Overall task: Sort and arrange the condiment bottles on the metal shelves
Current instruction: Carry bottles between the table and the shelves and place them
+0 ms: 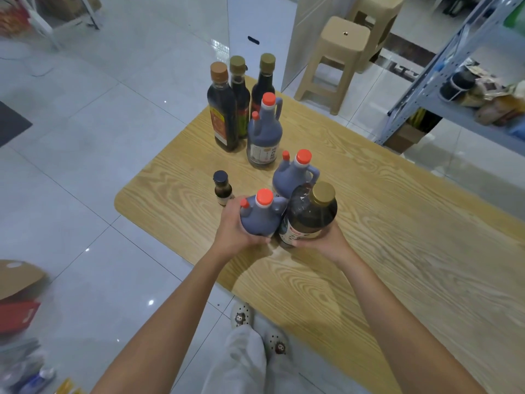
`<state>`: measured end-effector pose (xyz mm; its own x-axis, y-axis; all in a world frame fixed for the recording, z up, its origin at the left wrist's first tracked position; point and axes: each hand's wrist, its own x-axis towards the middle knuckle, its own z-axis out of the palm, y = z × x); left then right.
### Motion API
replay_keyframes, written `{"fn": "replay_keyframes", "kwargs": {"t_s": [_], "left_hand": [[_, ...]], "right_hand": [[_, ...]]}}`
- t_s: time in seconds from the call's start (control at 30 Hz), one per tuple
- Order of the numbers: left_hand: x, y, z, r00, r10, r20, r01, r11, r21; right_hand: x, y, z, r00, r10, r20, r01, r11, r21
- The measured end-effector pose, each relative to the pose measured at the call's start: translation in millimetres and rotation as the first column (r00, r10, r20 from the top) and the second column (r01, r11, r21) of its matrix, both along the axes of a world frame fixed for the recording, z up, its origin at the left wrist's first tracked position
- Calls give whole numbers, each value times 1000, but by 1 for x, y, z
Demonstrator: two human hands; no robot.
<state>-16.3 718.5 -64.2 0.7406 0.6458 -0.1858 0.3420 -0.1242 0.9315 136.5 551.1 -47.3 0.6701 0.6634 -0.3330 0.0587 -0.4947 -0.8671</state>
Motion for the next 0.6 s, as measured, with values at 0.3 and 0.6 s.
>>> {"fn": "replay_keyframes", "kwargs": {"t_s": [0.3, 0.6], "left_hand": [[-15, -32, 9, 999, 17, -47, -19, 999, -42], [-40, -84, 22, 982, -11, -189, -12, 993, -119]], "right_hand": [[2, -16, -3, 999, 51, -19, -51, 999, 1], [-17, -71, 1, 988, 156, -7, -156, 986, -53]]}}
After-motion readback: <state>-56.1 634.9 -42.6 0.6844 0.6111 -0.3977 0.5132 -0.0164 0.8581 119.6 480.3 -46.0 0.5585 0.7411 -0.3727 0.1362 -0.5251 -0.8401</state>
